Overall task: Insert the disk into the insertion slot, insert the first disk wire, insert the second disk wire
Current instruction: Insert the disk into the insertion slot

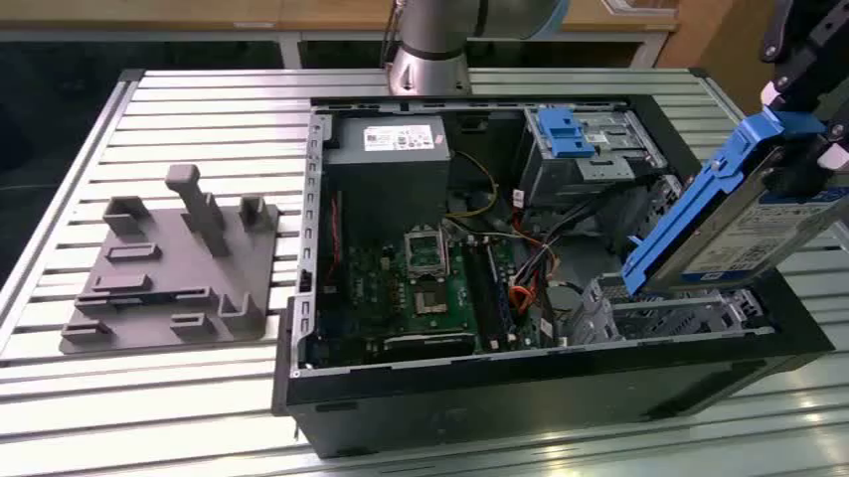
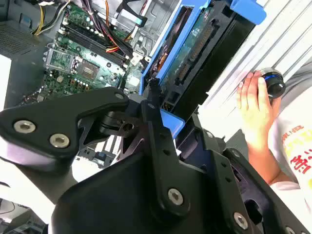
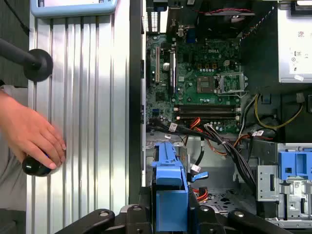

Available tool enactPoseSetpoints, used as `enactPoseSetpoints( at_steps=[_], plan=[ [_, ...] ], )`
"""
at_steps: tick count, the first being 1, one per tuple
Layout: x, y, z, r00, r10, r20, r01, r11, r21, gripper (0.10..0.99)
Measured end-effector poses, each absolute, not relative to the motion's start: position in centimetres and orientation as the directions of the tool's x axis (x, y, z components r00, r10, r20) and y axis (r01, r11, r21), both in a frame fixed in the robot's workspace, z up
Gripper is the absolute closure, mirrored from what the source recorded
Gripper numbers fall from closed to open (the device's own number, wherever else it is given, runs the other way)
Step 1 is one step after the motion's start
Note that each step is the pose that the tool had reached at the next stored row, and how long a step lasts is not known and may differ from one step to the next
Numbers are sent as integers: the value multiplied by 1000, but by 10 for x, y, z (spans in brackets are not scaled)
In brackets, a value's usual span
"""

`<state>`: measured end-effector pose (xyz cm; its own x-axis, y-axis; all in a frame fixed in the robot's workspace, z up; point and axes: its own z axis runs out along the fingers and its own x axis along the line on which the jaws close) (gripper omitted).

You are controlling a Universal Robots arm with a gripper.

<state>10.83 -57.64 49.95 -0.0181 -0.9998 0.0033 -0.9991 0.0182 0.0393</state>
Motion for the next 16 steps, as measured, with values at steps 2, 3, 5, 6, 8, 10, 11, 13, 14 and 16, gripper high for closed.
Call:
enactPoseSetpoints(
  at_steps=[2,3,5,6,8,10,11,13,14,16],
  plan=[
    [108,-576,500,-18,-1000,3,-999,18,39,722],
    [108,-576,500,-18,-1000,3,-999,18,39,722],
    [108,-576,500,-18,-1000,3,-999,18,39,722],
    [108,-576,500,-18,-1000,3,-999,18,39,722],
    [108,-576,500,-18,-1000,3,-999,18,39,722],
    [108,-576,500,-18,-1000,3,-999,18,39,722],
    [108,-576,500,-18,-1000,3,-999,18,39,722],
    [108,-576,500,-18,-1000,-1,-999,18,38,722],
    [108,-576,500,-18,-1000,-3,-999,18,37,722],
    [108,-576,499,-18,-1000,-8,-999,18,36,722]
  ],
)
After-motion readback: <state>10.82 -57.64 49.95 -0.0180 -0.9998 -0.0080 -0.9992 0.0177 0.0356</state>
